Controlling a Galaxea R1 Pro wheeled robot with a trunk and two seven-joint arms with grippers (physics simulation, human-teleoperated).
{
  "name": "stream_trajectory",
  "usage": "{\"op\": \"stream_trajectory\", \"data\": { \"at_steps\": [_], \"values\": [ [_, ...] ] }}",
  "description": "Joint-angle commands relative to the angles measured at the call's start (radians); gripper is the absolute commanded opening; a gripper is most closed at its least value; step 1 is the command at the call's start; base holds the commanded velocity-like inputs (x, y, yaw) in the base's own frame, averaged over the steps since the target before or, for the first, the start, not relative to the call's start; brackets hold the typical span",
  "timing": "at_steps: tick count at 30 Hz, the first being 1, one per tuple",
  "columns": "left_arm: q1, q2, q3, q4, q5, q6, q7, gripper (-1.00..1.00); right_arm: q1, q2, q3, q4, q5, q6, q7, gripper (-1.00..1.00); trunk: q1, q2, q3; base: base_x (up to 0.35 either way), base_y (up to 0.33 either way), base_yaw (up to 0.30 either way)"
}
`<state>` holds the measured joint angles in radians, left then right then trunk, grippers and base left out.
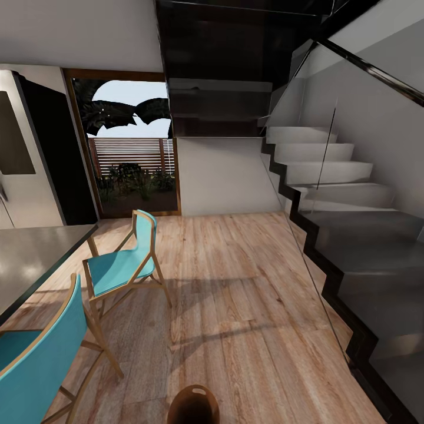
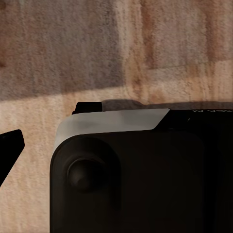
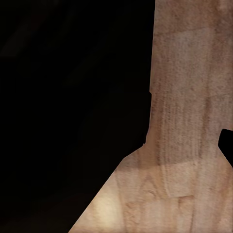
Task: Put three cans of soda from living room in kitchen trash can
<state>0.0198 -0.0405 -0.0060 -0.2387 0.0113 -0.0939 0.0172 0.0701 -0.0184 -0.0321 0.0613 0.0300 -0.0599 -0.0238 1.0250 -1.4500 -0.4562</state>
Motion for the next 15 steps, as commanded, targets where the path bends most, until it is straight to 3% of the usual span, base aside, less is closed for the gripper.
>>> {"op": "stream_trajectory", "data": {
  "at_steps": [1,15],
  "values": [
    [0.0,0.0,0.0,0.0,0.0,0.0,0.0,1.0,0.0,0.0,0.0,0.0,0.0,0.0,0.0,1.0,0.0,0.0,0.0,0.0,0.0,0.0],
    [0.0,0.0,0.0,0.0,0.0,0.0,0.0,1.0,0.0,0.0,0.0,0.0,0.0,0.0,0.0,1.0,0.0,0.0,0.0,0.0,0.0,0.0]
  ]
}}
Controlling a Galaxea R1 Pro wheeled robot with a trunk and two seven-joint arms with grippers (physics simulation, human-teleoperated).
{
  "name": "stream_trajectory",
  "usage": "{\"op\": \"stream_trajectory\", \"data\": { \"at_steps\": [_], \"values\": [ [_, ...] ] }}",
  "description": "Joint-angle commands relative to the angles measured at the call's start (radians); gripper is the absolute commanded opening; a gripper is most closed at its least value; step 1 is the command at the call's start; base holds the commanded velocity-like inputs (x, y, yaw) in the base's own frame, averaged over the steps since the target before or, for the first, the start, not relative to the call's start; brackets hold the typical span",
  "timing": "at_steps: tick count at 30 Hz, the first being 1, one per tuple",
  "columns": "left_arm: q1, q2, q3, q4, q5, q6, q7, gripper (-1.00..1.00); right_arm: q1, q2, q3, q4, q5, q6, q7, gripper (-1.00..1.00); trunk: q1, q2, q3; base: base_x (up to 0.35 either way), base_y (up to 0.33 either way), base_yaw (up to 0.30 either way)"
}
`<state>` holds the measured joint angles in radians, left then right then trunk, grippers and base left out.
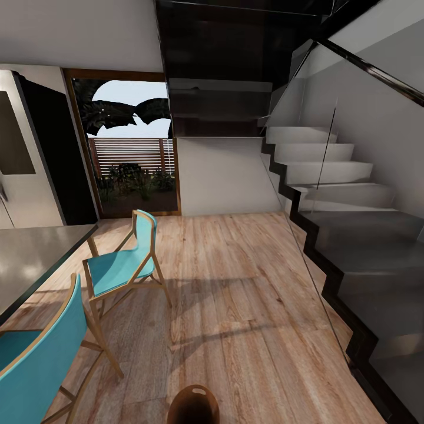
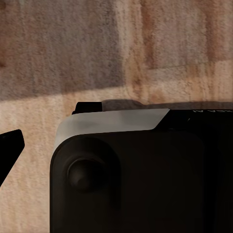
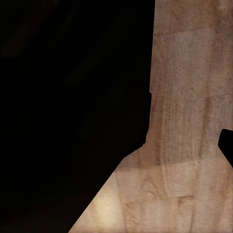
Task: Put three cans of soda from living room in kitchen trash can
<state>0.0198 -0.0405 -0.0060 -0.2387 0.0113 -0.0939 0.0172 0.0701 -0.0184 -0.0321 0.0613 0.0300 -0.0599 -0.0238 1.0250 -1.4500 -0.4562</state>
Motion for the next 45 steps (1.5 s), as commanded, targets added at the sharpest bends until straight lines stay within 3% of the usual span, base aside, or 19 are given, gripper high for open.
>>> {"op": "stream_trajectory", "data": {
  "at_steps": [1,45],
  "values": [
    [0.0,0.0,0.0,0.0,0.0,0.0,0.0,1.0,0.0,0.0,0.0,0.0,0.0,0.0,0.0,1.0,0.0,0.0,0.0,0.0,0.0,0.0],
    [0.0,0.0,0.0,0.0,0.0,0.0,0.0,1.0,0.0,0.0,0.0,0.0,0.0,0.0,0.0,1.0,0.0,0.0,0.0,0.0,0.0,0.0]
  ]
}}
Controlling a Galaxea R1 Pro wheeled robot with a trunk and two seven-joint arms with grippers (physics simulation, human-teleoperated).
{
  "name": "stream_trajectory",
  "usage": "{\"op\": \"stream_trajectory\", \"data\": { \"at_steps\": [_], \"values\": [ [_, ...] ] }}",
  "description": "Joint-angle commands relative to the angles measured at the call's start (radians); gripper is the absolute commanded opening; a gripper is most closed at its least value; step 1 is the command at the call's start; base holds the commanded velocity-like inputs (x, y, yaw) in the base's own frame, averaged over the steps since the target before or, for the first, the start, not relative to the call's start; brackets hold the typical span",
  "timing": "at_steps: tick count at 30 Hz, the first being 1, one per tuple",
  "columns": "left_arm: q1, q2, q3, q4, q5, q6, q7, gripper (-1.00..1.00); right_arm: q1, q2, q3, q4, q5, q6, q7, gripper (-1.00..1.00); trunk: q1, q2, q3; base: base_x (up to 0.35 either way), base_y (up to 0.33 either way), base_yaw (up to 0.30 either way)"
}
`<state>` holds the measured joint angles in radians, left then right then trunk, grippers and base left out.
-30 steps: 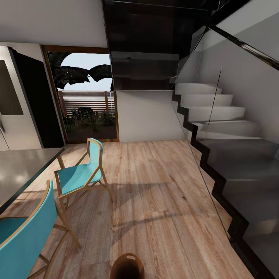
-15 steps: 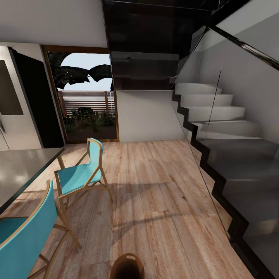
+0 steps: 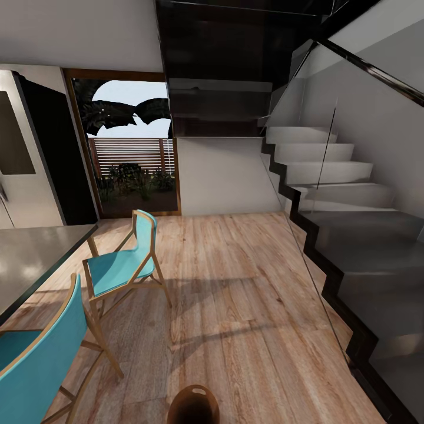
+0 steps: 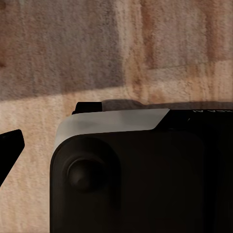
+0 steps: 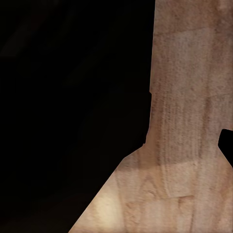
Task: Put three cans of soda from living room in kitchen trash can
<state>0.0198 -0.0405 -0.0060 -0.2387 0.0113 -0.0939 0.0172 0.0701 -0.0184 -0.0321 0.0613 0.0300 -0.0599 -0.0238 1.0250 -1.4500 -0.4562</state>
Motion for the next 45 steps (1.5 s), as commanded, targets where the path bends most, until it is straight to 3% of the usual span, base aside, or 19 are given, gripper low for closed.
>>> {"op": "stream_trajectory", "data": {
  "at_steps": [1,45],
  "values": [
    [0.0,0.0,0.0,0.0,0.0,0.0,0.0,1.0,0.0,0.0,0.0,0.0,0.0,0.0,0.0,1.0,0.0,0.0,0.0,0.0,0.0,0.0],
    [0.0,0.0,0.0,0.0,0.0,0.0,0.0,1.0,0.0,0.0,0.0,0.0,0.0,0.0,0.0,1.0,0.0,0.0,0.0,0.0,0.0,0.0]
  ]
}}
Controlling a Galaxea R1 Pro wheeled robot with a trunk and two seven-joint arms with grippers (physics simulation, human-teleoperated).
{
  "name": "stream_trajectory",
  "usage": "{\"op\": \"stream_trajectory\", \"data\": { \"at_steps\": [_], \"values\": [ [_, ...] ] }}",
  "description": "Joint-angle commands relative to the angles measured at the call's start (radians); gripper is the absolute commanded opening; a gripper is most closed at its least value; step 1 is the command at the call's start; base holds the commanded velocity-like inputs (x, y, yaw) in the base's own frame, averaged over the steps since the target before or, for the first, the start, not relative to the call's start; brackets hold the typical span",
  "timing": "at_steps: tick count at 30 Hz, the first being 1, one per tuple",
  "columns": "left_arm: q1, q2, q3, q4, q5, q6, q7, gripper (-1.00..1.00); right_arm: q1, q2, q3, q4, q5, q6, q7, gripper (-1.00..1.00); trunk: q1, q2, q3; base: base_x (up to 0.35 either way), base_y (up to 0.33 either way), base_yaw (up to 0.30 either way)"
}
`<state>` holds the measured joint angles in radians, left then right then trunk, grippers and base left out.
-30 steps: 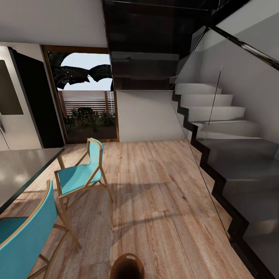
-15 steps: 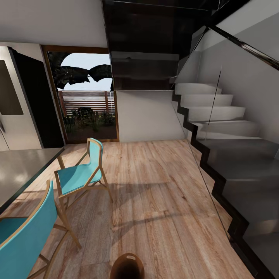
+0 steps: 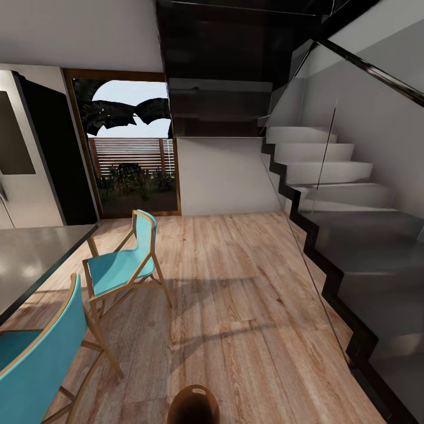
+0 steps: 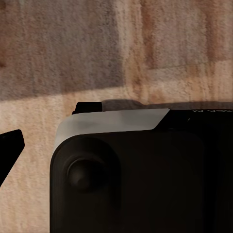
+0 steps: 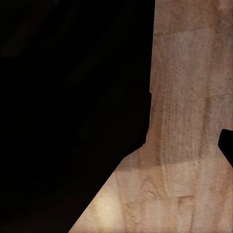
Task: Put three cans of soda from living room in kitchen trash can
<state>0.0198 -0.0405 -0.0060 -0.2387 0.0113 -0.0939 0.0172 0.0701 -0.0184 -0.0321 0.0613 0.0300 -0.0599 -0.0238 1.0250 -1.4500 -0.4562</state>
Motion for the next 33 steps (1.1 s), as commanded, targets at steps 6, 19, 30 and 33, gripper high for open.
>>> {"op": "stream_trajectory", "data": {
  "at_steps": [6,19,30,33],
  "values": [
    [0.0,0.0,0.0,0.0,0.0,0.0,0.0,1.0,0.0,0.0,0.0,0.0,0.0,0.0,0.0,1.0,0.0,0.0,0.0,0.0,0.0,0.0],
    [0.0,0.0,0.0,0.0,0.0,0.0,0.0,1.0,0.0,0.0,0.0,0.0,0.0,0.0,0.0,1.0,0.0,0.0,0.0,0.0,0.0,0.0],
    [0.0,0.0,0.0,0.0,0.0,0.0,0.0,1.0,0.0,0.0,0.0,0.0,0.0,0.0,0.0,1.0,0.0,0.0,0.0,0.0,0.0,0.0],
    [0.0,0.0,0.0,0.0,0.0,0.0,0.0,1.0,0.0,0.0,0.0,0.0,0.0,0.0,0.0,1.0,0.0,0.0,0.0,0.0,0.0,0.0]
  ]
}}
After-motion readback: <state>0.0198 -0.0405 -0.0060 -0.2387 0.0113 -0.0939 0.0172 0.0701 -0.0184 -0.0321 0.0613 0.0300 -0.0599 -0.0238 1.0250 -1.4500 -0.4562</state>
